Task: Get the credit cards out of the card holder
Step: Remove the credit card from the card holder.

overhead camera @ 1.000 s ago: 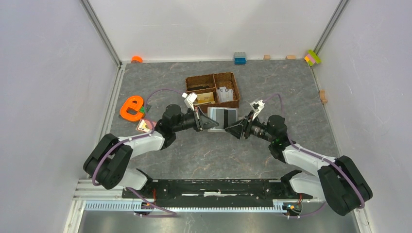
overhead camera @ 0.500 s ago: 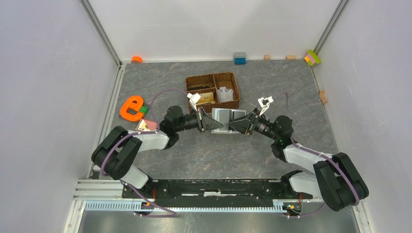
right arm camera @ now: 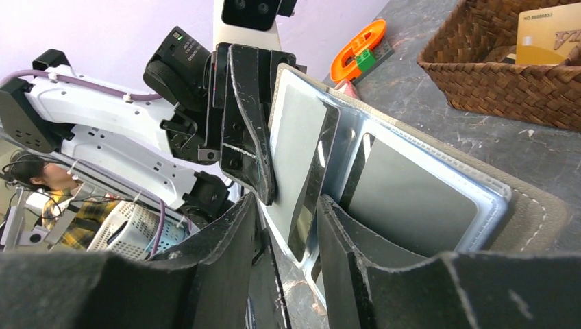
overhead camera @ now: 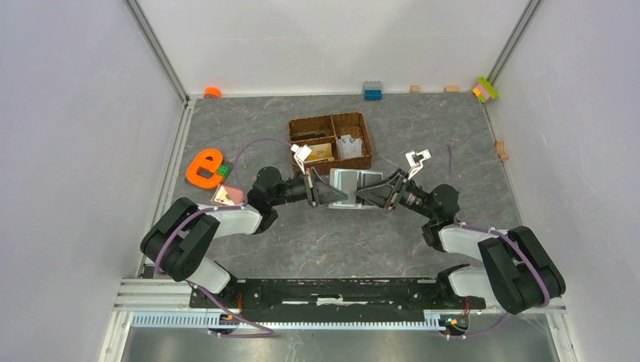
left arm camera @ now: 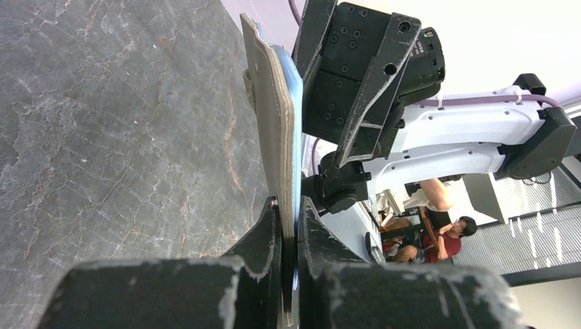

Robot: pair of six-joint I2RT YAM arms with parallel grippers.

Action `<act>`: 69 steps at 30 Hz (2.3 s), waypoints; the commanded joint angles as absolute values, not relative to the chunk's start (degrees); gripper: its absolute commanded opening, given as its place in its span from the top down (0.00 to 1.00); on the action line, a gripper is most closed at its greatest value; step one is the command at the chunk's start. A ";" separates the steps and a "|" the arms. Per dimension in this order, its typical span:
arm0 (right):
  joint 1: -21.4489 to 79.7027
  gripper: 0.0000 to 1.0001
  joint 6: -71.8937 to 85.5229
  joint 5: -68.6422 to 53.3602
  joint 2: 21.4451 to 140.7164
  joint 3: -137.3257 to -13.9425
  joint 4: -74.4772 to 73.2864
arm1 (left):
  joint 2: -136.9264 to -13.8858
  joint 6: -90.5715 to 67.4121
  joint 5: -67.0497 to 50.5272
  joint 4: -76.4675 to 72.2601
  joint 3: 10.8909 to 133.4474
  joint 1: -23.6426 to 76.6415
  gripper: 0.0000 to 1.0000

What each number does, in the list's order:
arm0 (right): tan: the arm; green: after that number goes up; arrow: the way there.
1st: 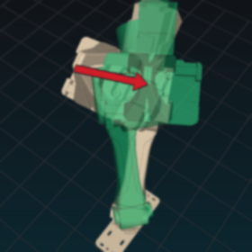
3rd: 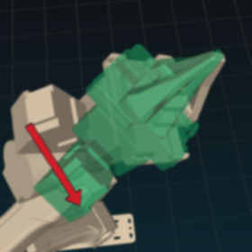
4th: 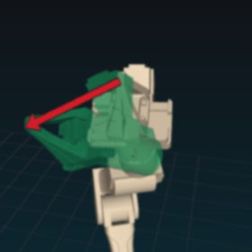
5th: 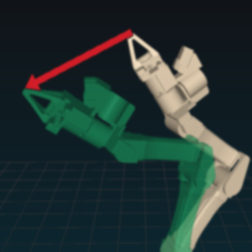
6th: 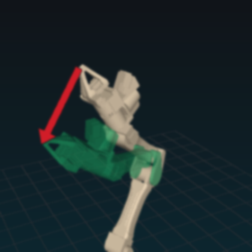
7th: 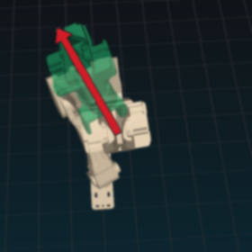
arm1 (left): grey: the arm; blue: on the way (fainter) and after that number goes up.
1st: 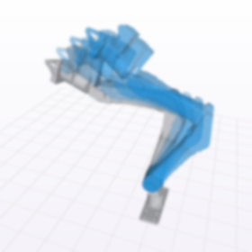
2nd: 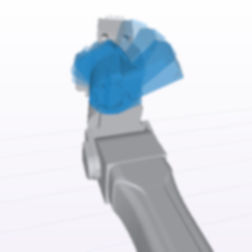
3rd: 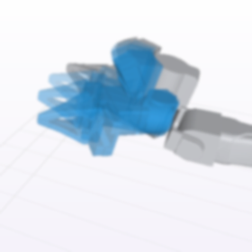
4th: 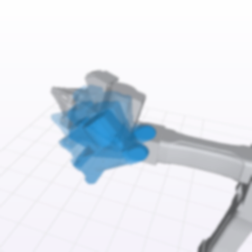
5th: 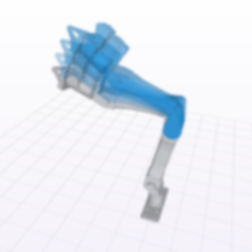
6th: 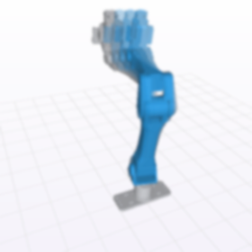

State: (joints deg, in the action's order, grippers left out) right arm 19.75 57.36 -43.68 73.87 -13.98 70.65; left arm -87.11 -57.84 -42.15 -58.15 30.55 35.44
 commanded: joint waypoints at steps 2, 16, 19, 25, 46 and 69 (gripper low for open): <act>19.83 0.56 57.90 -45.18 74.53 -13.53 73.64 | -83.91 -60.23 -45.65 -68.19 30.63 36.82 0.98; 19.13 0.98 51.90 -42.45 72.25 -14.09 63.21 | -80.73 -57.56 -42.87 -64.12 29.58 36.74 0.81; 18.23 1.00 52.02 -41.84 71.52 -13.55 62.93 | -80.42 -57.48 -42.29 -63.85 29.21 36.33 0.80; 17.15 1.00 53.09 -41.90 71.34 -12.66 64.32 | -79.74 -58.80 -41.31 -66.09 27.62 34.83 0.86; 15.37 1.00 51.72 -39.71 68.18 -11.28 62.91 | -74.33 -50.80 -29.84 -43.01 28.17 32.64 0.98; 26.16 1.00 24.53 -10.88 60.04 -26.15 29.61 | -55.63 -40.51 2.23 -9.60 30.04 32.35 0.98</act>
State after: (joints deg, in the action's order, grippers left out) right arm 21.65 34.76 -22.65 58.26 -17.87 38.02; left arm -60.84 -44.40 -7.79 -14.02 28.32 32.49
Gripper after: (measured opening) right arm 0.004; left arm 0.162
